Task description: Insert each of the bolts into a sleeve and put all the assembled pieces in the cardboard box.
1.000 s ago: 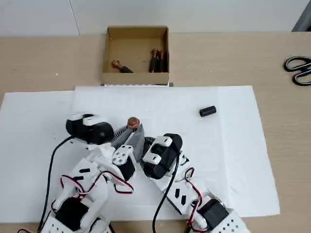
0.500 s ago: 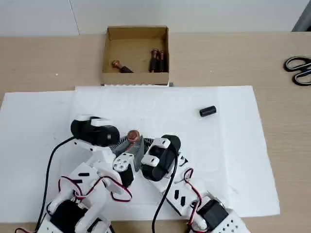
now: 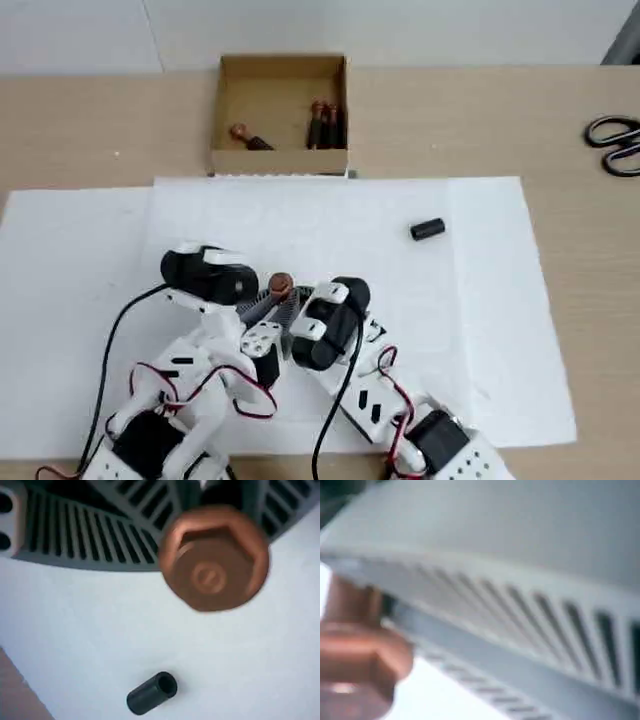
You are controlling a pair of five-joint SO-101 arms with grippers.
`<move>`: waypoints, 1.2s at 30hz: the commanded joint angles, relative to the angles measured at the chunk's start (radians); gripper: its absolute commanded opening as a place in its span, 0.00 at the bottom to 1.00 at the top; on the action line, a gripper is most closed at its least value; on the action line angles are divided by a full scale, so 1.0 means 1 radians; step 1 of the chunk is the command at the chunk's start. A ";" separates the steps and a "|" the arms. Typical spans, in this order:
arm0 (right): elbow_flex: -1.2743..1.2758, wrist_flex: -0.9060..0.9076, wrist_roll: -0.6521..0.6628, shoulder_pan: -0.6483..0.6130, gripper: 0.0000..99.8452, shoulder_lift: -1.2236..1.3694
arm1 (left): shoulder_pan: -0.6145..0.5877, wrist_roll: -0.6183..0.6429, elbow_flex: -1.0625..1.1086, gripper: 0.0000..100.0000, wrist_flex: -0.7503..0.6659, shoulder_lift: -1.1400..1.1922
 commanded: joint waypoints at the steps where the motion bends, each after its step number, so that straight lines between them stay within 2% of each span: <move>1: -0.043 -0.035 0.006 0.002 0.00 -0.021 | -0.003 -0.003 0.010 0.01 -0.029 0.002; 11: -0.043 -0.033 0.006 0.002 0.00 -0.022 | -0.021 -0.040 0.050 0.01 -0.032 0.002; 20: -0.038 -0.030 0.006 0.002 0.00 -0.022 | -0.176 -0.084 0.047 0.01 -0.133 0.002; 23: -0.035 -0.030 0.006 0.002 0.00 -0.022 | -0.163 -0.081 0.047 0.01 -0.133 0.002; 29: -0.035 -0.028 0.006 0.002 0.00 -0.022 | -0.061 -0.081 0.047 0.01 -0.132 0.002; 36: -0.035 -0.028 0.006 0.035 0.00 -0.022 | -0.054 -0.086 0.031 0.01 -0.132 0.002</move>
